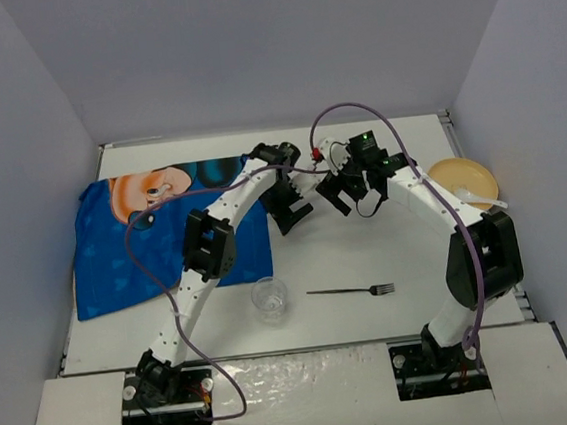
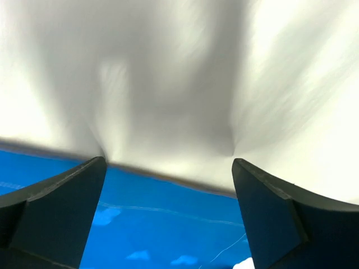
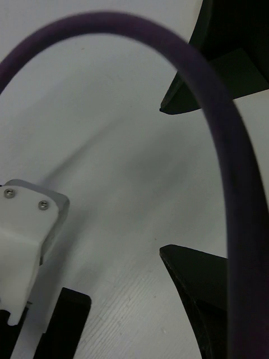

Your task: Set the dinner table for one person

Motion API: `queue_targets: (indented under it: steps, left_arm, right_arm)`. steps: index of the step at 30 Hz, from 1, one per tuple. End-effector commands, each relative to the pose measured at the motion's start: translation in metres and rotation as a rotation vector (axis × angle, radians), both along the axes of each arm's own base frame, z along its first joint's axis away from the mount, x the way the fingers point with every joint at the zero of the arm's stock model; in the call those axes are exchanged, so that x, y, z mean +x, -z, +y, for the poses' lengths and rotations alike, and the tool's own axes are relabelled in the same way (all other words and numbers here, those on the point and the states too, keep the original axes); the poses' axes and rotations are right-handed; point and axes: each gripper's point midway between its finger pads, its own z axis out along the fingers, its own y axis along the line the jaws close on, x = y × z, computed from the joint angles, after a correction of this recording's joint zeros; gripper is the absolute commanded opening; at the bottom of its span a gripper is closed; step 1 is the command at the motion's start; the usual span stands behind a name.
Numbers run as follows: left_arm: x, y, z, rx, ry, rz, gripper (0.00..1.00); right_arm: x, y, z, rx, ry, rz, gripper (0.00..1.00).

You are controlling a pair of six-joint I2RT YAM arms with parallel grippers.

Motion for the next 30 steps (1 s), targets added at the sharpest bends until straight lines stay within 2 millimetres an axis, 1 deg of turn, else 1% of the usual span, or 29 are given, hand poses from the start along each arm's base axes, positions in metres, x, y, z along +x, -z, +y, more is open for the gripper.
queue_targets:
  steps: [1,3,4,5,7,8,9,10,11,13,15,16,17,18,20,21,23,27,28,29,30]
  left_arm:
    - [0.048,-0.112,0.009,-0.211,-0.151,-0.265,0.96]
    - [0.074,-0.134,0.037,-0.21,-0.245,-0.362,0.97]
    - [0.082,-0.143,0.05,-0.212,-0.29,-0.39,0.97]
    - [0.097,-0.157,0.078,-0.203,-0.367,-0.441,0.97]
    - [0.112,-0.18,0.111,-0.205,-0.464,-0.513,0.97]
    - [0.12,-0.188,0.134,-0.194,-0.521,-0.549,0.97]
    - [0.13,-0.196,0.169,-0.148,-0.602,-0.599,0.97]
    - [0.137,-0.203,0.212,-0.079,-0.699,-0.656,0.97]
    - [0.142,-0.205,0.242,-0.024,-0.756,-0.69,0.97]
    - [0.146,-0.204,0.295,0.084,-0.848,-0.735,0.97]
    - [0.143,-0.188,0.344,0.218,-0.905,-0.724,0.97]
    - [0.14,-0.176,0.364,0.27,-0.916,-0.699,0.97]
    - [0.136,-0.162,0.379,0.315,-0.926,-0.666,0.97]
    - [0.131,-0.147,0.387,0.347,-0.932,-0.629,0.97]
    - [0.121,-0.123,0.392,0.364,-0.928,-0.558,0.95]
    - [0.118,-0.118,0.394,0.378,-0.929,-0.549,0.95]
    - [0.112,-0.101,0.397,0.404,-0.913,-0.518,0.95]
    - [0.104,-0.077,0.404,0.467,-0.888,-0.456,0.94]
    - [0.101,-0.07,0.405,0.472,-0.885,-0.434,0.94]
    - [0.097,-0.062,0.404,0.457,-0.882,-0.407,0.94]
    - [0.095,-0.057,0.402,0.442,-0.878,-0.387,0.93]
  right_arm:
    - [0.024,-0.026,0.003,0.005,0.02,-0.092,1.0]
    - [0.026,-0.024,0.004,-0.001,0.014,-0.091,1.0]
    - [0.027,-0.025,0.005,-0.001,0.012,-0.092,1.0]
    - [0.03,-0.025,0.007,-0.01,0.004,-0.1,1.0]
    - [0.04,-0.033,0.009,-0.008,0.008,-0.123,1.0]
    - [0.046,-0.04,0.01,-0.006,0.019,-0.142,1.0]
    - [0.054,-0.047,0.01,-0.002,0.037,-0.162,1.0]
    - [0.062,-0.054,0.011,0.004,0.061,-0.184,1.0]
    - [0.07,-0.064,0.013,0.016,0.072,-0.206,1.0]
    - [0.086,-0.082,0.021,0.048,0.087,-0.246,1.0]
    - [0.098,-0.082,0.036,0.095,0.087,-0.233,1.0]
    - [0.101,-0.072,0.042,0.111,0.089,-0.203,1.0]
    - [0.103,-0.065,0.054,0.137,0.067,-0.176,1.0]
    - [0.103,-0.06,0.07,0.171,0.028,-0.149,0.99]
    - [0.096,-0.049,0.105,0.245,-0.059,-0.083,0.97]
    - [0.094,-0.043,0.117,0.255,-0.072,-0.062,0.99]
    - [0.093,-0.03,0.133,0.25,-0.081,-0.029,1.0]
    - [0.097,0.014,0.158,0.225,-0.103,0.081,1.0]
    - [0.095,0.018,0.165,0.235,-0.117,0.107,1.0]
    - [0.087,0.026,0.179,0.27,-0.159,0.158,0.98]
    - [0.079,0.028,0.192,0.298,-0.197,0.195,0.96]
